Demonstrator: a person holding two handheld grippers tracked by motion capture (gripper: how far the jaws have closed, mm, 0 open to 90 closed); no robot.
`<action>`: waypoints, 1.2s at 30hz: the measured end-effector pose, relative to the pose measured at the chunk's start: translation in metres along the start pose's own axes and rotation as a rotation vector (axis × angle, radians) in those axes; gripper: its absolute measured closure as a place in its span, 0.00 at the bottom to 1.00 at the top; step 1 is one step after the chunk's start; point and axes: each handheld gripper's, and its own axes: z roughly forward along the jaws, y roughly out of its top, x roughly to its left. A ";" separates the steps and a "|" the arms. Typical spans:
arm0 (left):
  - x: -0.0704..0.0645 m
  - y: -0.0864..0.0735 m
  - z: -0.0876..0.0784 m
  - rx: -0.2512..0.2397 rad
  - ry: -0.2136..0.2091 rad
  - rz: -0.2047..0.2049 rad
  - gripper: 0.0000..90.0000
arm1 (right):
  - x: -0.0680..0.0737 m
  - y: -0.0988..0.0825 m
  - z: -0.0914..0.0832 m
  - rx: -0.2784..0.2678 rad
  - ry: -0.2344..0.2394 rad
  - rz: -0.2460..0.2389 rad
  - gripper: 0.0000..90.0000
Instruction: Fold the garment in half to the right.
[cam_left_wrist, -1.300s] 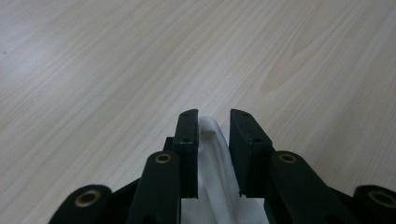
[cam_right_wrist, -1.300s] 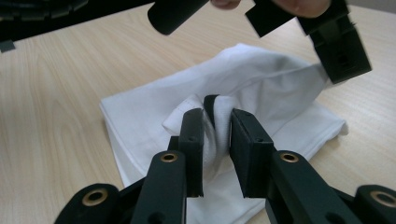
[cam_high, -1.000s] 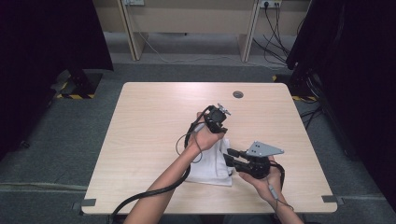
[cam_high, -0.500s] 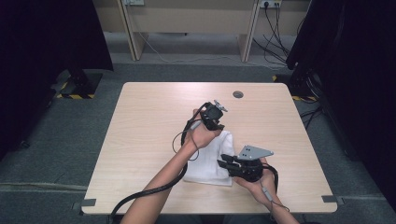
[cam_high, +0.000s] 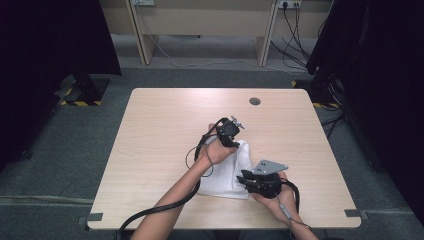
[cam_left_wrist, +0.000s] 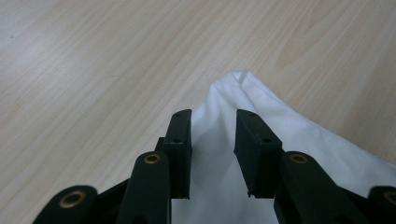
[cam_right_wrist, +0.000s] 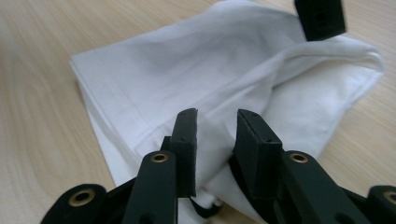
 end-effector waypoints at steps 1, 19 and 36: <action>-0.001 0.000 0.001 0.001 -0.001 0.005 0.74 | -0.001 0.000 -0.002 -0.001 -0.008 0.002 0.77; -0.021 0.007 0.012 -0.028 -0.067 0.034 0.71 | 0.019 0.015 -0.016 -0.066 0.040 -0.058 0.73; -0.020 0.007 0.015 -0.023 -0.061 0.032 0.71 | 0.030 0.014 0.007 0.005 0.079 -0.075 0.73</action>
